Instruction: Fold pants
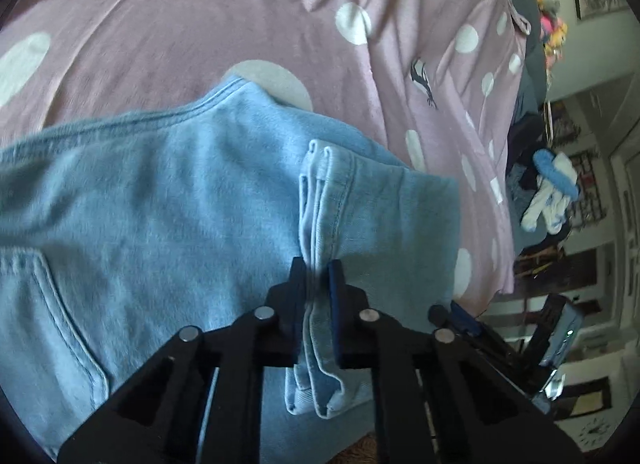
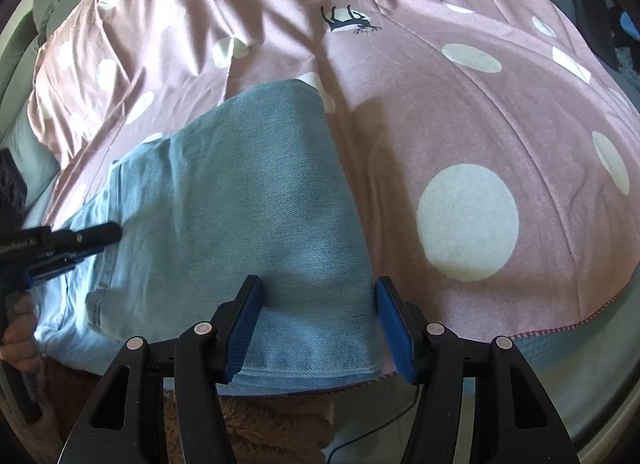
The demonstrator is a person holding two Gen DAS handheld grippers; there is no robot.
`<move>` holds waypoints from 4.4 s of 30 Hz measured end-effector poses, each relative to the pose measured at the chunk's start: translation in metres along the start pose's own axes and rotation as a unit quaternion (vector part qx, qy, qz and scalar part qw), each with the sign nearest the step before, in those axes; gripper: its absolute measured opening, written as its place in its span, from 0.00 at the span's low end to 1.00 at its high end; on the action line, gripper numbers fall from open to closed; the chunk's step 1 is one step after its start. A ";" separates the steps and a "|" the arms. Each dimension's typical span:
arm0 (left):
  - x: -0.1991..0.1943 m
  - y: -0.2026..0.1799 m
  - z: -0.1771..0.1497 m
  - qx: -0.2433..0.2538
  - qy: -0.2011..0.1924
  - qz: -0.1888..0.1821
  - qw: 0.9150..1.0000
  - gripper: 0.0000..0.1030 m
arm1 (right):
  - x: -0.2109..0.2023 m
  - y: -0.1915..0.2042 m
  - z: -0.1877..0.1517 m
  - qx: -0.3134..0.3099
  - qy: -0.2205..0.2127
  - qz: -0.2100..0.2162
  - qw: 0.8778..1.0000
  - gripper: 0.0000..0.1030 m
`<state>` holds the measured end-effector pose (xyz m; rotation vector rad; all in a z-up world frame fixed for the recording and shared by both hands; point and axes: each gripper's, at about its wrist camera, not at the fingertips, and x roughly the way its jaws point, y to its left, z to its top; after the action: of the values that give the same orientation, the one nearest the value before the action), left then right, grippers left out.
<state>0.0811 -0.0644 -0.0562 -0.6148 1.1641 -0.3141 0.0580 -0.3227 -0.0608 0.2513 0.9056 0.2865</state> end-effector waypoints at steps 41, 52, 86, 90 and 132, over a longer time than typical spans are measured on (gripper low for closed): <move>-0.011 -0.010 -0.023 0.062 -0.038 0.120 0.990 0.16 | 0.007 0.013 0.008 -0.047 -0.002 0.005 0.999 0.21; -0.044 -0.002 -0.048 0.050 -0.033 0.144 0.988 0.30 | -0.003 0.017 -0.015 -0.050 0.008 -0.023 0.998 0.21; -0.178 0.133 -0.090 -0.132 -0.171 0.226 0.950 0.91 | -0.055 0.127 0.008 -0.161 -0.065 -0.007 0.985 0.76; -0.169 0.134 -0.089 -0.129 -0.162 0.224 0.952 0.91 | -0.054 0.126 0.006 -0.160 -0.061 -0.011 0.985 0.76; -0.179 0.101 -0.072 -0.117 -0.199 0.138 0.963 0.39 | -0.046 0.119 0.000 -0.146 -0.049 -0.010 0.988 0.76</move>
<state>-0.0604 0.0905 0.0003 -0.6736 0.8860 0.1844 0.0152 -0.2273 0.0125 -0.0134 0.7576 0.3810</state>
